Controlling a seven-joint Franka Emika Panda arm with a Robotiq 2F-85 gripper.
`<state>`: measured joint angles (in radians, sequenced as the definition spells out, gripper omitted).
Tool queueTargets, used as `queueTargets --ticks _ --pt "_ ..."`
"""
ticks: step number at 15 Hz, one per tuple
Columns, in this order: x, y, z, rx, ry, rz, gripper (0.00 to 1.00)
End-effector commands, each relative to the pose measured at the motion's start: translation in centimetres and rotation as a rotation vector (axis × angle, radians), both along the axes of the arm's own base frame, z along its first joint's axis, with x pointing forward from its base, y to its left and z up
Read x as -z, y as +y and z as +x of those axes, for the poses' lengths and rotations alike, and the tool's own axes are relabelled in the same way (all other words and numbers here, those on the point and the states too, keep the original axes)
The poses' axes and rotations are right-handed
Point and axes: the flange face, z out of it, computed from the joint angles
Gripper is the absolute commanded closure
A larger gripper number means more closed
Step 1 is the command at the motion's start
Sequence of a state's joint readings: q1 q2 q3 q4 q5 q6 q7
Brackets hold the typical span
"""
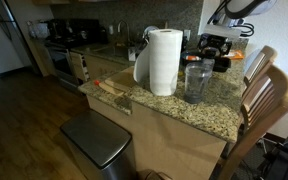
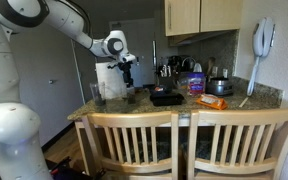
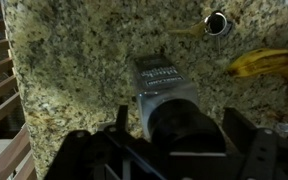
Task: Put the spice bottle on the right side of the black thing
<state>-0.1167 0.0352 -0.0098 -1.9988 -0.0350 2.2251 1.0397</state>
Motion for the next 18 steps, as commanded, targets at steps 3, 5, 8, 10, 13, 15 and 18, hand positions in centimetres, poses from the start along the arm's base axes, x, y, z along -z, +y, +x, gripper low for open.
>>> queueTargets --ticks 3,5,8,10,13,15,18 --pt "2.0 -0.2 0.6 0.009 0.067 -0.017 0.47" --pt "1.6 -0.2 0.7 0.01 0.072 -0.038 0.58" --pt "1.5 -0.1 0.8 0.015 0.068 -0.067 0.63" --pt "0.9 -0.3 1.0 0.046 0.036 -0.105 0.63" --pt "-1.4 -1.0 1.2 0.136 -0.08 -0.173 0.63" --pt "-3.3 -1.8 1.5 0.207 -0.167 -0.209 0.63" --pt "-6.4 -3.8 1.9 0.324 -0.276 -0.264 0.63"
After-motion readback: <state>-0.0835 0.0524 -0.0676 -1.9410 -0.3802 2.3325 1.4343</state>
